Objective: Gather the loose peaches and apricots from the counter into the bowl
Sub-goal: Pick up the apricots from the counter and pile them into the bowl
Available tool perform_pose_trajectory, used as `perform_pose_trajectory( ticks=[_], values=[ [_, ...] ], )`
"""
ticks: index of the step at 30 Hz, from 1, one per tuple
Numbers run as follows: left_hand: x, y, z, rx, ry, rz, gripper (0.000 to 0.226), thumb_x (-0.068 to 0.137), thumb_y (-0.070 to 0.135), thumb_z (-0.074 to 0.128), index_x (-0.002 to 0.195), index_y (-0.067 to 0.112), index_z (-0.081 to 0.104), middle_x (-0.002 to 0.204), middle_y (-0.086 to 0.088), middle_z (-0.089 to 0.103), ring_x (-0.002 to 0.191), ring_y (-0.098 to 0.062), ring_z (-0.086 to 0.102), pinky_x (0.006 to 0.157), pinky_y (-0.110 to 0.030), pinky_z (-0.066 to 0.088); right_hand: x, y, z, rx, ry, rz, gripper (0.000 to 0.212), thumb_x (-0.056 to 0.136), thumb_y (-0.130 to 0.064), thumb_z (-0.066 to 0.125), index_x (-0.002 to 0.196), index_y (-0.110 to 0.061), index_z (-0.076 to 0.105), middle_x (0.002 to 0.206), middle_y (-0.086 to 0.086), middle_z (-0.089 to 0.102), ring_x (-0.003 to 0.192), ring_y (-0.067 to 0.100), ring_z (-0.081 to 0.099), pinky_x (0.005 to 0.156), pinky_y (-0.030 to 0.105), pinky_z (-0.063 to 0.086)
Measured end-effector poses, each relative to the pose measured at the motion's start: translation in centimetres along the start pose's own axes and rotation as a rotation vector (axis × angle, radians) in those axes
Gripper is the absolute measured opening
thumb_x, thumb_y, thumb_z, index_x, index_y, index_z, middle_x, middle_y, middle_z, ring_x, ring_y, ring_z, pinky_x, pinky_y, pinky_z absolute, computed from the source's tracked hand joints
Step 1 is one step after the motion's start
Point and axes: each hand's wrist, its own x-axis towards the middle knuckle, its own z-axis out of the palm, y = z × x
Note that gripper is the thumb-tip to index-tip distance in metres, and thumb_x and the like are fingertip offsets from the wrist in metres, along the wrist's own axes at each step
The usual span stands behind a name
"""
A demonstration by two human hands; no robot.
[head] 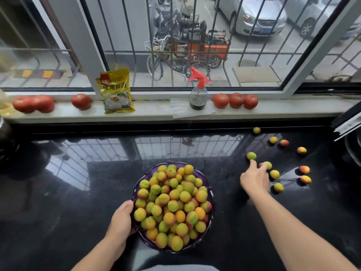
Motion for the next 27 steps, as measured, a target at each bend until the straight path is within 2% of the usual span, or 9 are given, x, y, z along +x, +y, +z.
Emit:
perform_pose_trajectory(
  ticks=[2, 5, 9, 12, 14, 17, 20, 23, 27],
  values=[
    [-0.1, 0.1, -0.1, 0.002, -0.002, 0.0, 0.033, 0.108, 0.024, 0.044, 0.098, 0.016, 0.074, 0.089, -0.008, 0.08, 0.087, -0.03, 0.072, 0.075, -0.042, 0.058, 1.2, 1.0, 0.6, -0.067, -0.075, 0.019, 0.054, 0.094, -0.017, 0.051, 0.147, -0.024, 0.039, 0.151, 0.017, 0.025, 0.117, 0.047, 0.05, 0.097, 0.047, 0.045],
    [-0.2, 0.3, -0.2, 0.016, -0.015, 0.003, 0.033, 0.108, 0.024, 0.044, 0.1, 0.016, 0.075, 0.093, -0.008, 0.081, 0.09, -0.031, 0.073, 0.082, -0.048, 0.061, 1.7, 1.5, 1.2, -0.153, -0.116, -0.033, 0.047, 0.097, -0.017, 0.052, 0.143, -0.02, 0.045, 0.143, 0.016, 0.035, 0.121, 0.043, 0.046, 0.103, 0.044, 0.04],
    [-0.4, 0.4, -0.3, 0.028, -0.026, 0.004, 0.034, 0.108, 0.024, 0.043, 0.102, 0.015, 0.075, 0.094, -0.007, 0.081, 0.093, -0.03, 0.073, 0.08, -0.046, 0.061, -0.6, 1.7, 2.7, -0.078, -0.089, -0.142, 0.024, 0.094, -0.011, 0.057, 0.118, -0.011, 0.055, 0.121, 0.016, 0.043, 0.104, 0.042, 0.053, 0.086, 0.042, 0.044],
    [-0.6, 0.5, -0.3, 0.023, -0.031, 0.008, 0.033, 0.108, 0.024, 0.044, 0.103, 0.015, 0.075, 0.095, -0.007, 0.081, 0.092, -0.029, 0.073, 0.077, -0.042, 0.059, -4.2, 2.4, 4.0, -0.007, -0.11, -0.258, 0.018, 0.095, -0.015, 0.059, 0.113, -0.013, 0.059, 0.114, 0.01, 0.046, 0.091, 0.037, 0.057, 0.076, 0.038, 0.042],
    [-0.6, 0.5, -0.4, 0.026, -0.04, 0.011, 0.033, 0.108, 0.025, 0.044, 0.104, 0.016, 0.075, 0.094, -0.005, 0.081, 0.092, -0.029, 0.073, 0.076, -0.04, 0.058, -6.7, 2.7, 4.1, 0.048, -0.17, -0.273, 0.018, 0.096, -0.02, 0.063, 0.113, -0.018, 0.061, 0.11, 0.002, 0.047, 0.087, 0.026, 0.053, 0.075, 0.034, 0.041],
    [-0.8, 0.5, -0.7, 0.035, -0.05, 0.023, 0.033, 0.108, 0.024, 0.043, 0.104, 0.016, 0.075, 0.089, -0.002, 0.081, 0.088, -0.026, 0.072, 0.072, -0.038, 0.057, -9.6, 2.8, 3.2, 0.286, -0.313, -0.202, 0.02, 0.092, -0.026, 0.072, 0.111, -0.026, 0.067, 0.108, -0.003, 0.058, 0.094, 0.018, 0.055, 0.081, 0.032, 0.044],
    [-1.0, 0.5, -0.7, 0.035, -0.062, 0.03, 0.033, 0.109, 0.023, 0.042, 0.102, 0.017, 0.074, 0.085, 0.0, 0.08, 0.084, -0.024, 0.071, 0.069, -0.036, 0.055, -12.1, 2.4, 1.1, 0.634, -0.39, -0.124, 0.026, 0.089, -0.019, 0.077, 0.11, -0.032, 0.068, 0.106, -0.003, 0.068, 0.098, 0.017, 0.065, 0.089, 0.036, 0.055],
    [-1.1, 0.5, -0.7, 0.029, -0.065, 0.035, 0.033, 0.109, 0.023, 0.042, 0.1, 0.018, 0.074, 0.086, -0.001, 0.08, 0.082, -0.023, 0.071, 0.069, -0.035, 0.055, -13.5, 1.4, -1.0, 0.865, -0.448, -0.13, 0.036, 0.087, -0.008, 0.078, 0.115, -0.027, 0.067, 0.111, -0.003, 0.073, 0.106, 0.012, 0.068, 0.095, 0.035, 0.056],
    [-0.9, 0.3, -0.8, 0.029, -0.072, 0.035, 0.034, 0.109, 0.026, 0.041, 0.106, 0.015, 0.073, 0.095, -0.008, 0.08, 0.086, -0.027, 0.072, 0.072, -0.038, 0.056, -13.8, -0.2, -2.7, 0.985, -0.568, -0.198, 0.033, 0.088, 0.0, 0.074, 0.116, -0.018, 0.068, 0.113, 0.0, 0.076, 0.109, 0.018, 0.069, 0.098, 0.036, 0.056]
  ],
)
